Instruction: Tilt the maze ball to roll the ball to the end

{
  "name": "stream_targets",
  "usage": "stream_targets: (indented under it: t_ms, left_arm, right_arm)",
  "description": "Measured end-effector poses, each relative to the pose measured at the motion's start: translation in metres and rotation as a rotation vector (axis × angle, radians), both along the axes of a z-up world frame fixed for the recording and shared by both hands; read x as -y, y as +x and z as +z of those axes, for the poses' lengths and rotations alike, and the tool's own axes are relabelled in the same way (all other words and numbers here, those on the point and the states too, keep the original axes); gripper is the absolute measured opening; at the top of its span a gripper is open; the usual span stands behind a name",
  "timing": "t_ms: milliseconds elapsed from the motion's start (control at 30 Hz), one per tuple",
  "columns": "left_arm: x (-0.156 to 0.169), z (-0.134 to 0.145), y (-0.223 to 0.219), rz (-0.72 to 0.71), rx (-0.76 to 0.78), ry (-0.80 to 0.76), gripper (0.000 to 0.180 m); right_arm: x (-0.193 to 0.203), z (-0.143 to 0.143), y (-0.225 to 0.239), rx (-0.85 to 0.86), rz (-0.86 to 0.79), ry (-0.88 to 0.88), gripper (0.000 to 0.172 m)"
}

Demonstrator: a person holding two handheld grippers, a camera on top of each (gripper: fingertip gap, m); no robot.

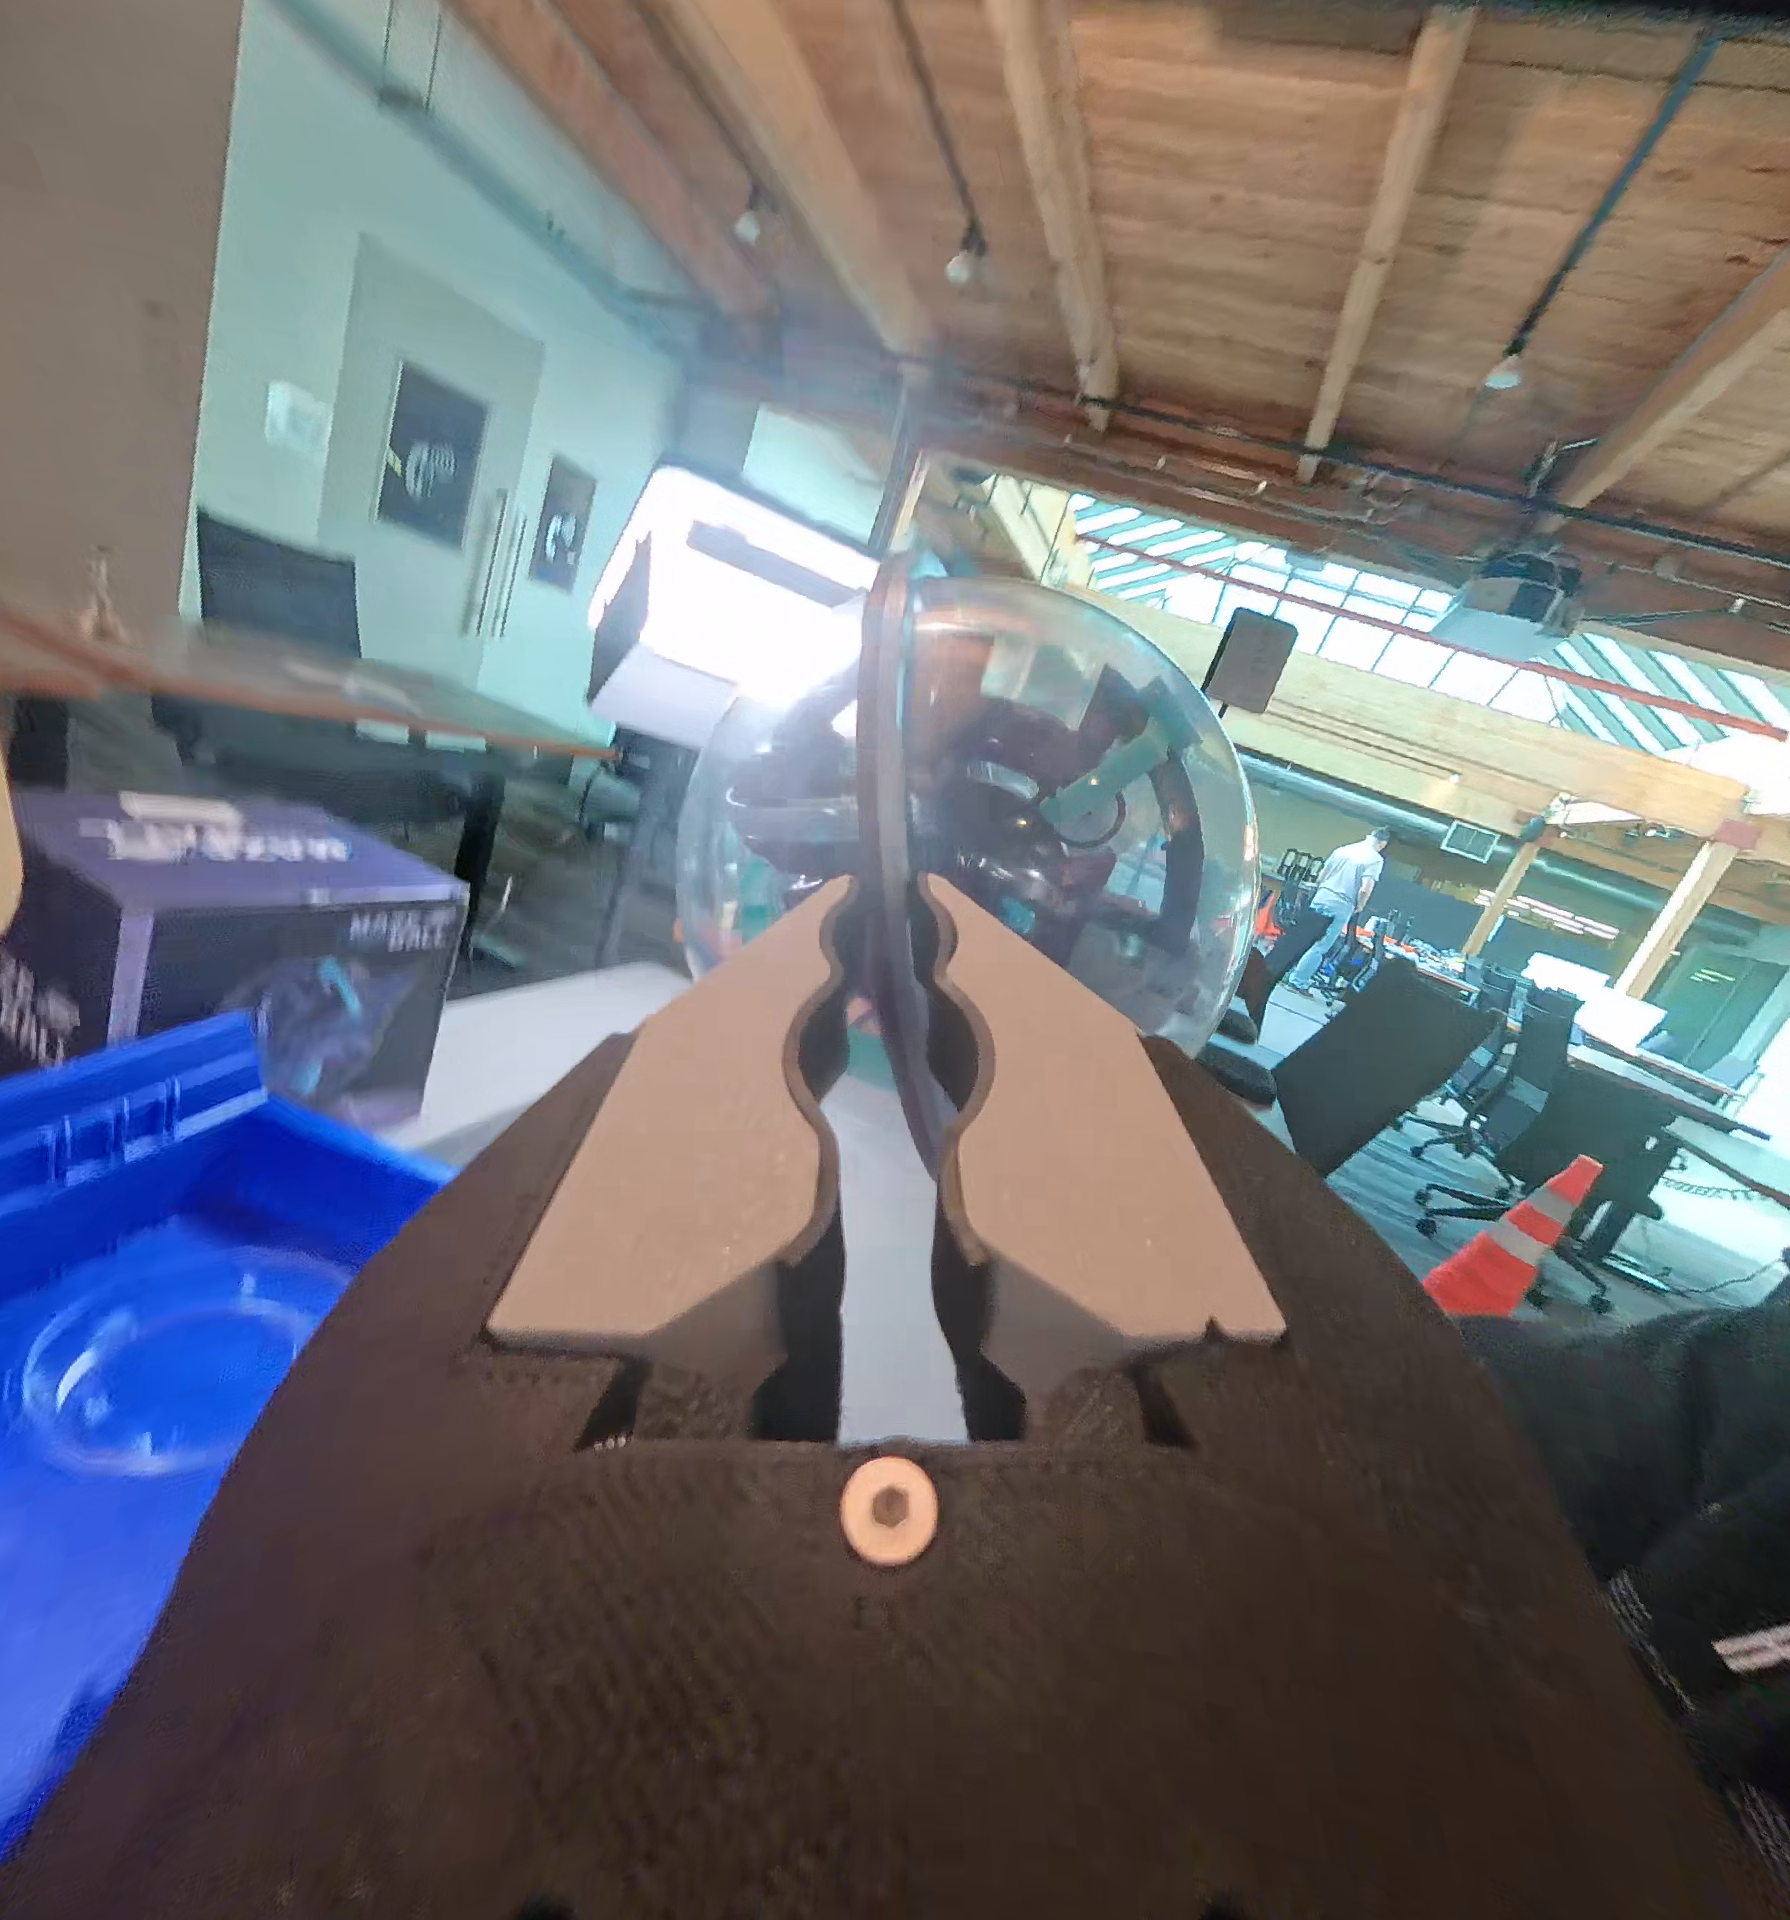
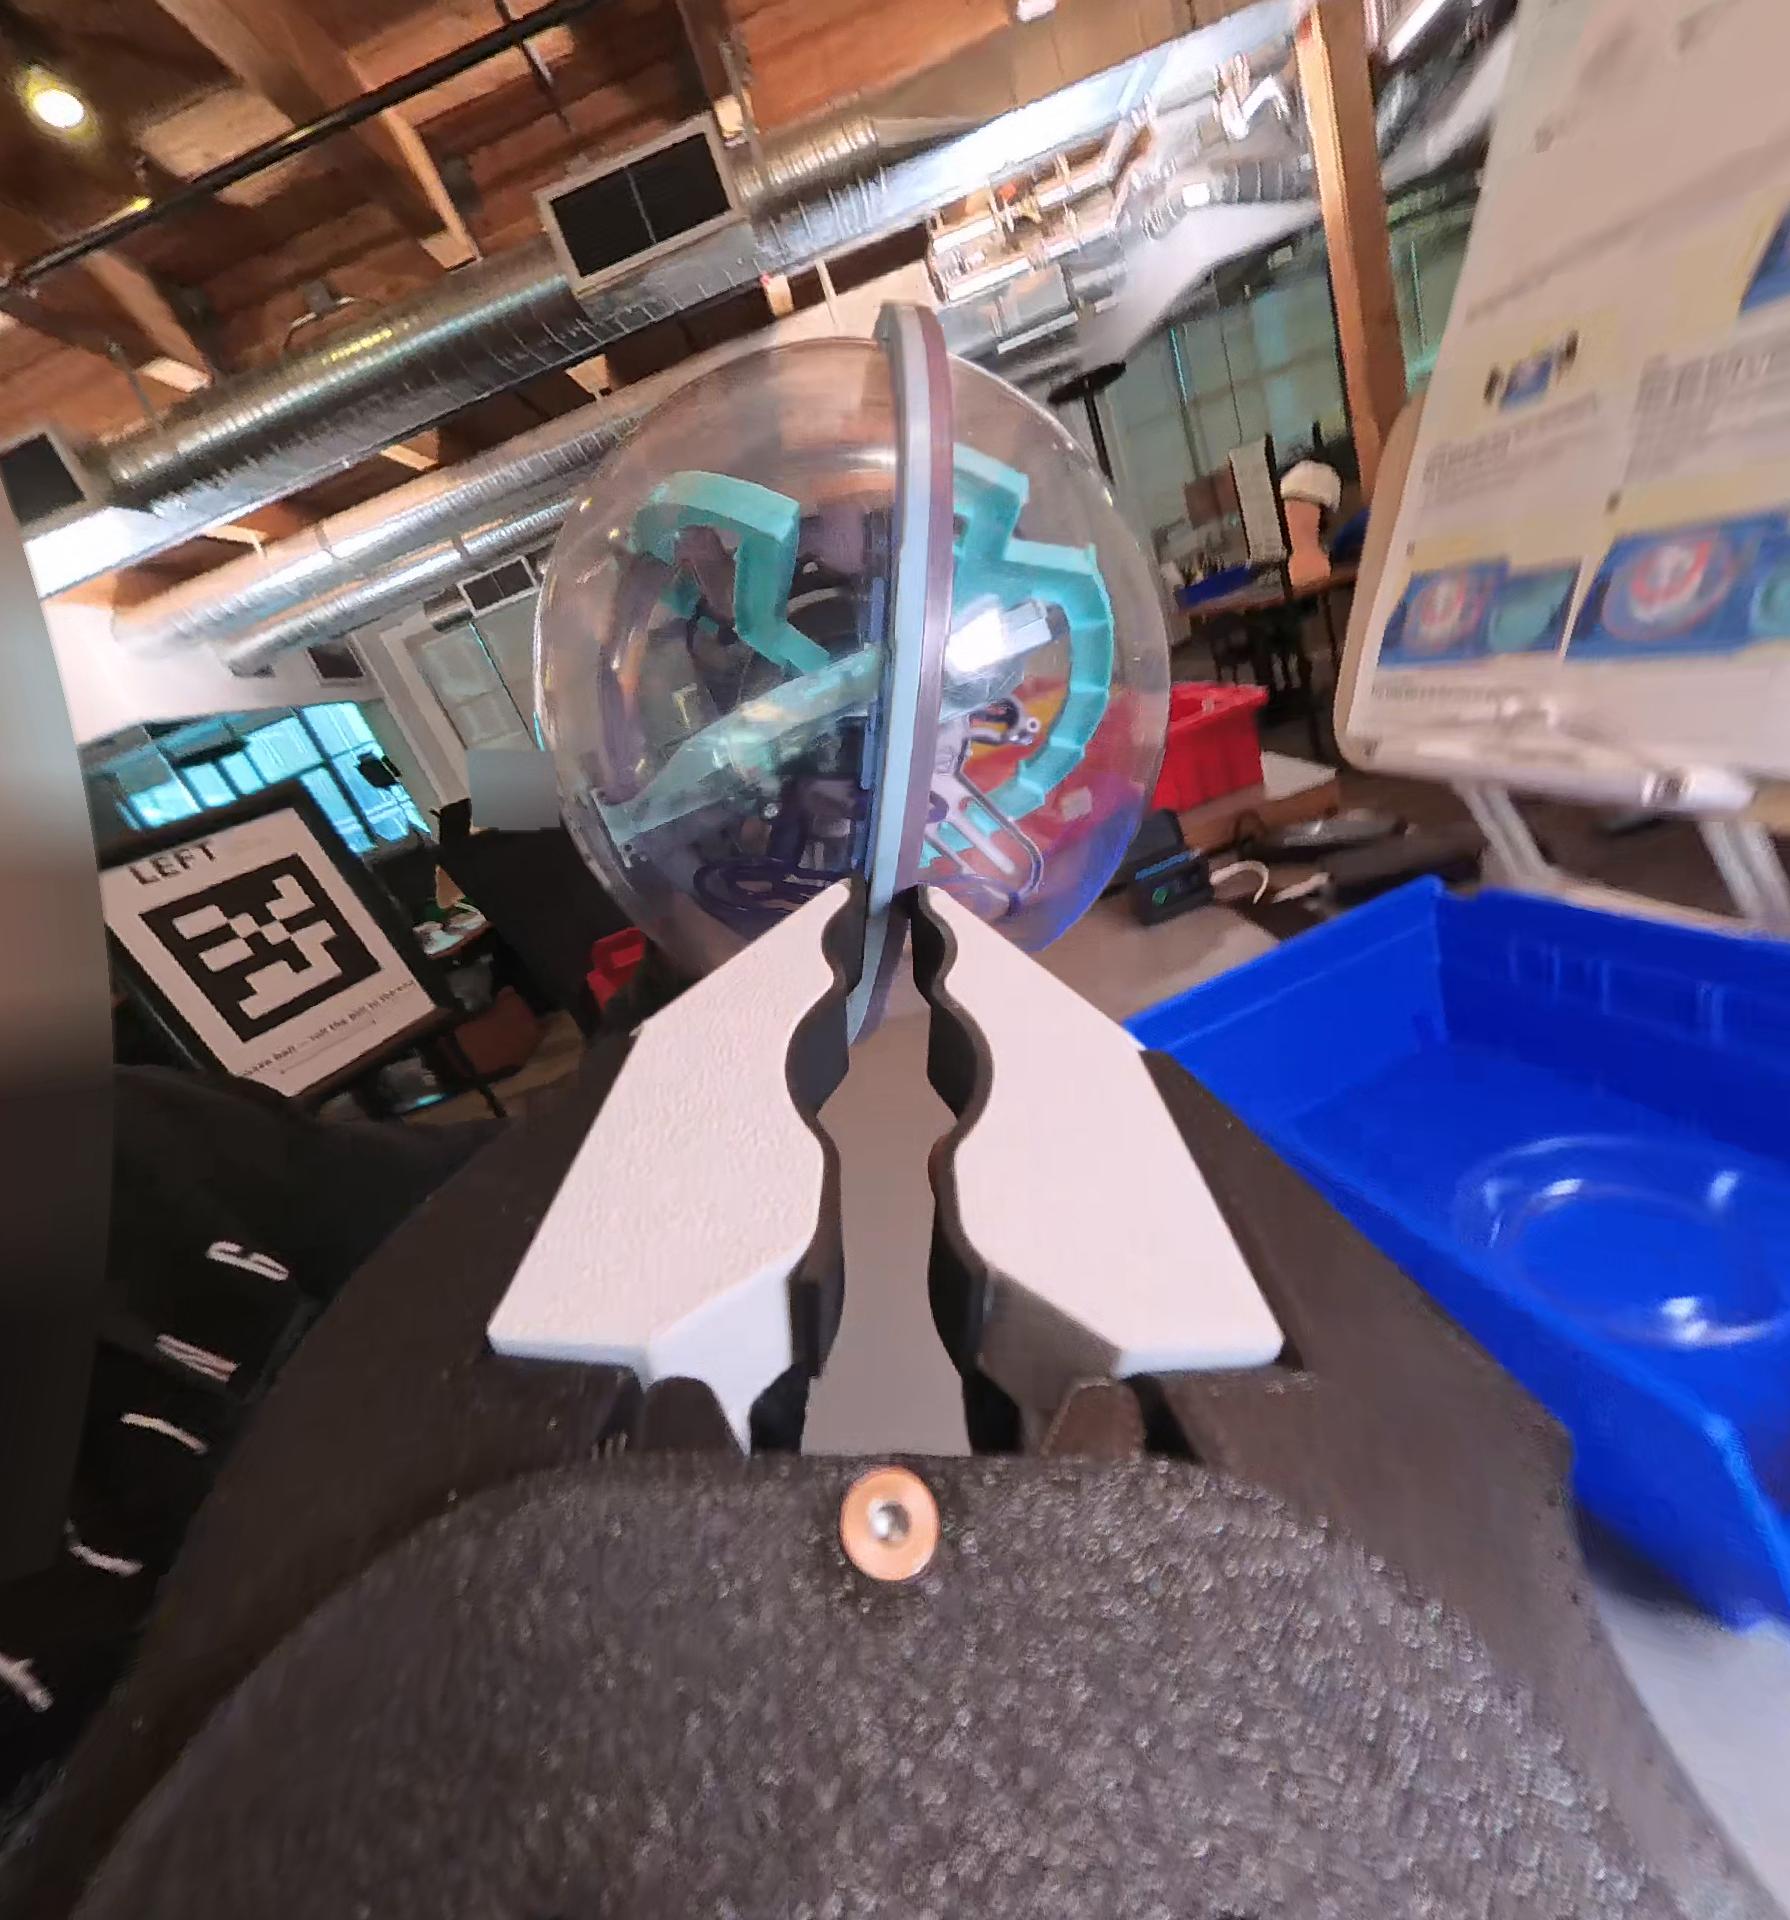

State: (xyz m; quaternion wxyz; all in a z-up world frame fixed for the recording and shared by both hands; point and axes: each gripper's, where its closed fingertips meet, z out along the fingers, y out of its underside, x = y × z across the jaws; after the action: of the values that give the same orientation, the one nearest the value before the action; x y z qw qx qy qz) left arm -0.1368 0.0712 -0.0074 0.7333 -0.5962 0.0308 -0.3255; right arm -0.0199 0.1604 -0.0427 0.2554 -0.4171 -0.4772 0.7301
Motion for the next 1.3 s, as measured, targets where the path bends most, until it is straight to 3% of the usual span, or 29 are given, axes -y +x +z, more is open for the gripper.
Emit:
stream_targets:
  t_ms: [167,367,467,633,867,967,1067,1133,1200,1300]
  left_arm:
    - [0.009,-0.063,0.015,-0.043,0.061,-0.162,0.006]
    - [0.024,-0.163,0.049,-0.112,0.082,-0.437,0.006]
    - [0.033,-0.196,0.065,-0.148,0.082,-0.532,0.006]
    - [0.044,-0.223,0.087,-0.210,0.098,-0.615,0.008]
    - [0.055,-0.238,0.102,-0.246,0.081,-0.615,0.013]
    - [0.054,-0.229,0.102,-0.247,0.012,-0.533,0.034]
    - [0.045,-0.211,0.090,-0.142,-0.156,-0.403,0.088]
    - [0.040,-0.200,0.099,-0.145,-0.293,-0.355,0.114]
    - [0.030,-0.198,0.114,-0.144,-0.445,-0.334,0.131]
    - [0.014,-0.200,0.137,-0.205,-0.562,-0.326,0.140]
  right_arm:
    - [0.016,-0.062,0.020,0.142,0.061,-0.234,0.005]
    - [0.039,-0.154,0.058,0.359,0.034,-0.469,0.005]
    - [0.052,-0.190,0.075,0.470,0.027,-0.546,0.005]
    - [0.054,-0.204,0.094,0.553,-0.016,-0.557,0.005]
    - [0.050,-0.217,0.099,0.630,-0.039,-0.548,0.006]
    - [0.046,-0.218,0.096,0.639,-0.043,-0.542,0.006]
    - [0.043,-0.218,0.093,0.634,-0.051,-0.533,0.006]
    - [0.042,-0.219,0.091,0.632,-0.054,-0.531,0.006]
    - [0.041,-0.220,0.088,0.639,-0.059,-0.526,0.006]
    - [0.040,-0.221,0.087,0.643,-0.072,-0.509,0.006]
